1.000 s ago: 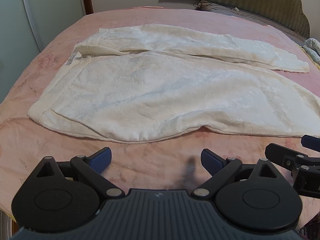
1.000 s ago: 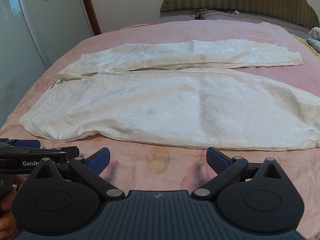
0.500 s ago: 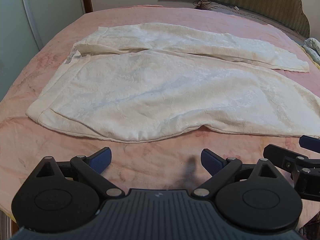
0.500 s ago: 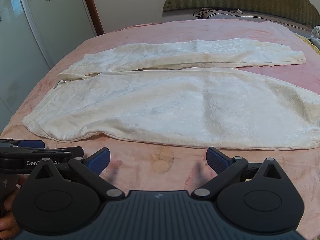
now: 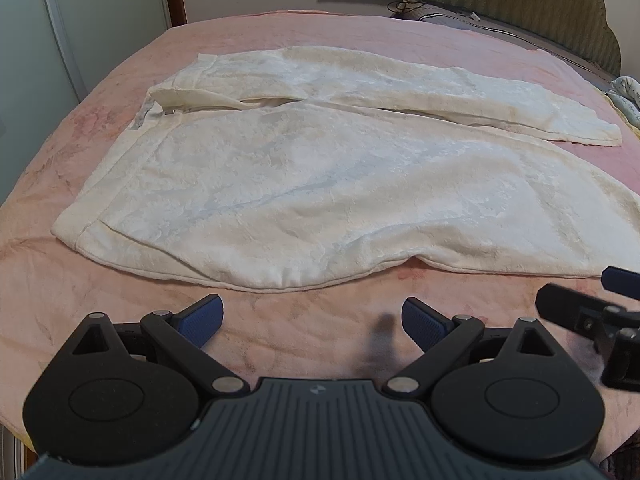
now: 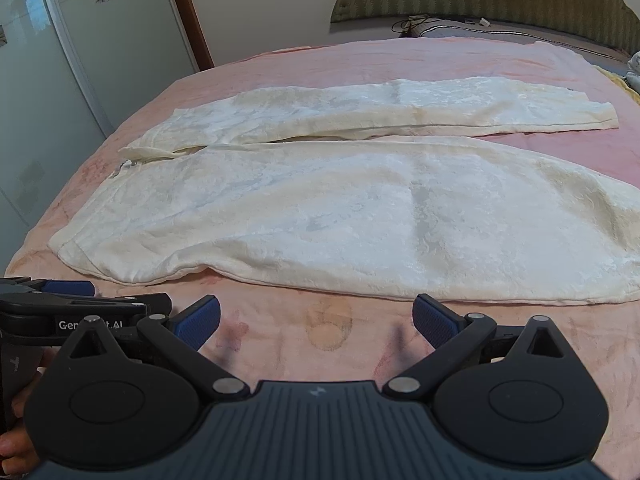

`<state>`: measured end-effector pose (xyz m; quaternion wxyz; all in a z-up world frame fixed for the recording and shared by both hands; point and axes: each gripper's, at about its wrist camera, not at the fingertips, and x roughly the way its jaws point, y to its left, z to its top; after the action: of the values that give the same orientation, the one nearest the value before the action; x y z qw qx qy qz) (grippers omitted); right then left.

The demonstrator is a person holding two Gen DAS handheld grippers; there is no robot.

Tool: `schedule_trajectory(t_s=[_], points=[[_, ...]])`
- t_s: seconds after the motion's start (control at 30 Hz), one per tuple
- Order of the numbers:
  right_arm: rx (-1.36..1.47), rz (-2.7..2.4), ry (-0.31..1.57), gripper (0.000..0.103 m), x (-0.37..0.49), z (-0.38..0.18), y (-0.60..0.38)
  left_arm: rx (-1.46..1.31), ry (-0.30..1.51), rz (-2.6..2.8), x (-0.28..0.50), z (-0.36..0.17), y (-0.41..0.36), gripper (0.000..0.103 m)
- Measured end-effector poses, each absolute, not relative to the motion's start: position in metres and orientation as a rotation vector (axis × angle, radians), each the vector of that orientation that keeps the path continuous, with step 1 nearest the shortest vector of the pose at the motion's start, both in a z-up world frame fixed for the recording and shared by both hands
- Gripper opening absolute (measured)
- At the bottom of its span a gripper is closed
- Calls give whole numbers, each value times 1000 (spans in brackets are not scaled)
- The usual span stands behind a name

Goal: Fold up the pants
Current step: 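Grasp the waistband edge with the right gripper while the left gripper grasps beside it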

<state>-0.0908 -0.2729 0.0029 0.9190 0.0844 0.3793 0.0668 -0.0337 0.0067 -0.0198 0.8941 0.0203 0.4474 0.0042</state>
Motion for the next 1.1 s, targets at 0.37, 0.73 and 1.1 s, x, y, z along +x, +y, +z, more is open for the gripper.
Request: schedule_trajectory(t_s=[0.37, 0.73, 1.1], points=[[-49, 421, 457, 103, -26, 74, -271, 111, 728, 78, 0, 22, 35, 98], [13, 600, 731, 103, 222, 42, -226, 114, 720, 139, 77, 25, 81, 97], [22, 699, 845, 92, 381, -6, -198, 96, 806, 173, 143, 6, 108, 98]])
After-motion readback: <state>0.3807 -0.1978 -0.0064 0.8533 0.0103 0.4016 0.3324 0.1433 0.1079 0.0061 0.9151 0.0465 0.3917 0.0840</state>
